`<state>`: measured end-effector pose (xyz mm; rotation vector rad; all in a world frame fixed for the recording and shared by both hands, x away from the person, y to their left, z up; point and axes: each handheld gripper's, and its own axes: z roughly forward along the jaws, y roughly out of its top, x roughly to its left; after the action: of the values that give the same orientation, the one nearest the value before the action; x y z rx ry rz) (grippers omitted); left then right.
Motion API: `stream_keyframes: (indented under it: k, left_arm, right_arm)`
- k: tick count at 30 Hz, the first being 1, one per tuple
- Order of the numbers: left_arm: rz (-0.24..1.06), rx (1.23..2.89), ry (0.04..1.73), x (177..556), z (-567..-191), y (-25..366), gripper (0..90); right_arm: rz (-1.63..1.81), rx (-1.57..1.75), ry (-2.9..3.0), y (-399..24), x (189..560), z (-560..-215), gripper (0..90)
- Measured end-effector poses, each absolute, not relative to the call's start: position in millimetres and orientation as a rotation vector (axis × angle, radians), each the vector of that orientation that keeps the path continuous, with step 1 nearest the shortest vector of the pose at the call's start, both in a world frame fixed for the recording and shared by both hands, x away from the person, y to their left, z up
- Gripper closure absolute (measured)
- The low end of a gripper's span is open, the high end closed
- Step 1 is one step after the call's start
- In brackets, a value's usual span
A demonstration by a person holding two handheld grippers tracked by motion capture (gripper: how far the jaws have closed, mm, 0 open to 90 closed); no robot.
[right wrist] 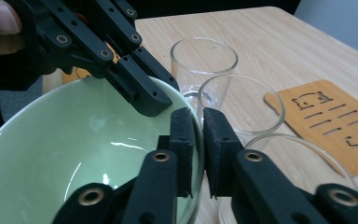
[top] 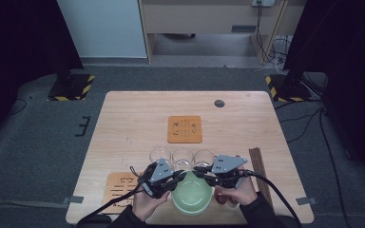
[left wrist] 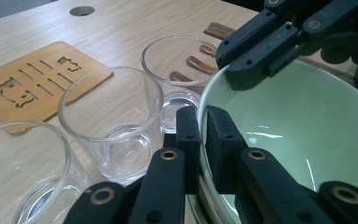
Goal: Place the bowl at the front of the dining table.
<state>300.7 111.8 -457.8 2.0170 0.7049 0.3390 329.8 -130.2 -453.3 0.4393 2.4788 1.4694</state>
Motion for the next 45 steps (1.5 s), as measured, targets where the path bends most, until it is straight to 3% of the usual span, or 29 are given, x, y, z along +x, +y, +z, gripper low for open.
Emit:
stream_keyframes:
  k: [7, 12, 23, 27, 33, 36, 40, 45]
  left_arm:
    - [0.337, 2.013, 0.711, 300, -457, 112, 83.5]
    - [0.331, 2.008, 0.711, 301, -457, 112, 83.5]
    - [0.323, 1.97, 0.695, 301, -455, 114, 81.9]
    - [0.318, 1.96, 0.692, 301, -454, 114, 74.4]
    - [0.301, 1.968, 0.7, 303, -455, 113, 70.9]
    - [0.295, 1.954, 0.703, 303, -454, 113, 72.4]
    - [0.324, 1.975, 0.744, 304, -454, 114, 81.5]
    - [0.349, 1.967, 0.744, 303, -451, 116, 82.7]
  right_arm:
    - [1.441, 0.465, 2.526, -129, 334, -460, 75.9]
    - [1.418, 0.463, 2.524, -126, 333, -462, 82.3]
    - [1.468, 0.507, 2.515, -130, 332, -455, 83.3]
    - [1.497, 0.52, 2.5, -130, 332, -452, 83.3]
    - [1.526, 0.503, 2.469, -130, 330, -445, 83.2]
    - [1.535, 0.504, 2.436, -132, 329, -440, 83.2]
    - [1.538, 0.494, 2.413, -128, 328, -439, 82.9]
    - [1.522, 0.465, 2.4, -125, 328, -436, 82.8]
